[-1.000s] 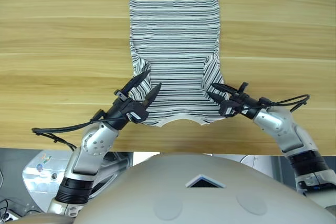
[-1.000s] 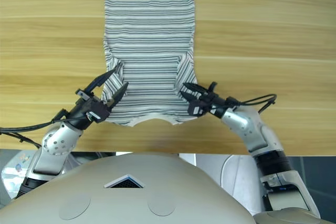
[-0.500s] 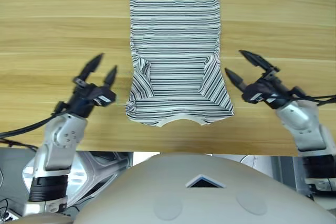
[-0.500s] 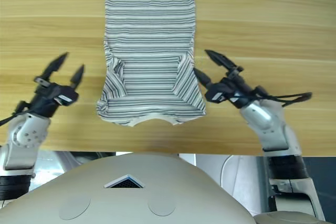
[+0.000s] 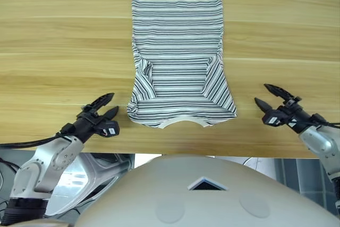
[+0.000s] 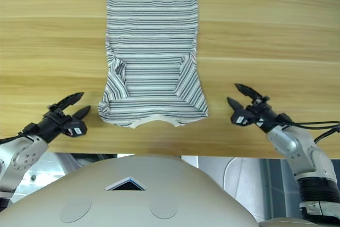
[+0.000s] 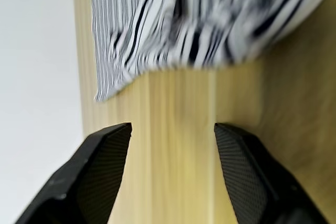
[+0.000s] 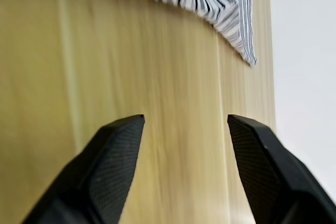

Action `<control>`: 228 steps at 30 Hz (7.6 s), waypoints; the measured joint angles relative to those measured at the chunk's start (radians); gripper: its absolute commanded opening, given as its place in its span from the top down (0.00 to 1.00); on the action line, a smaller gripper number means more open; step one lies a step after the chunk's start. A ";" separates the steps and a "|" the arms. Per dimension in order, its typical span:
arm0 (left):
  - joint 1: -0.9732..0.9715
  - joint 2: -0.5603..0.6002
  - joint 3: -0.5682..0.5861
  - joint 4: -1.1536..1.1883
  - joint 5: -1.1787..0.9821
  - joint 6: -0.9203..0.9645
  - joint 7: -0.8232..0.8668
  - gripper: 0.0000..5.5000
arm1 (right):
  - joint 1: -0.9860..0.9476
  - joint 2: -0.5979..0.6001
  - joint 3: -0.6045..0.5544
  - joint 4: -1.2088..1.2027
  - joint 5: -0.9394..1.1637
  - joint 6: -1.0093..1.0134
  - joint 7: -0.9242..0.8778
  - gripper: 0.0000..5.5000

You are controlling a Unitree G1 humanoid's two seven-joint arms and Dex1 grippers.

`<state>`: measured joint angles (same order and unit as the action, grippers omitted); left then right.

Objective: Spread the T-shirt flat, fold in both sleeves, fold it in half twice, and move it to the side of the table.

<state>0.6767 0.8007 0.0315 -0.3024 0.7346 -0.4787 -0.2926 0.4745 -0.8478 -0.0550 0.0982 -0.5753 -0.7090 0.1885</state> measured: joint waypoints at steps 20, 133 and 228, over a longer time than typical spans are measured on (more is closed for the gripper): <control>-0.324 0.087 -0.232 0.139 -0.095 -0.129 -0.132 0.51 | -0.039 -0.002 0.167 -0.149 -0.007 0.026 0.075 0.46; -1.329 -0.576 -0.039 1.399 -0.701 0.096 0.114 0.34 | -1.157 0.589 0.219 1.124 0.260 0.296 -0.251 0.30; -1.011 -0.501 -0.269 0.845 -0.747 -0.060 -0.317 0.02 | -0.211 0.408 -0.026 -0.205 0.768 0.295 0.330 0.30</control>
<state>-0.3339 0.3001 -0.2375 0.5429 -0.0125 -0.5387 -0.6092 0.2636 -0.4395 -0.0813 -0.1066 0.1926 -0.4140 0.5186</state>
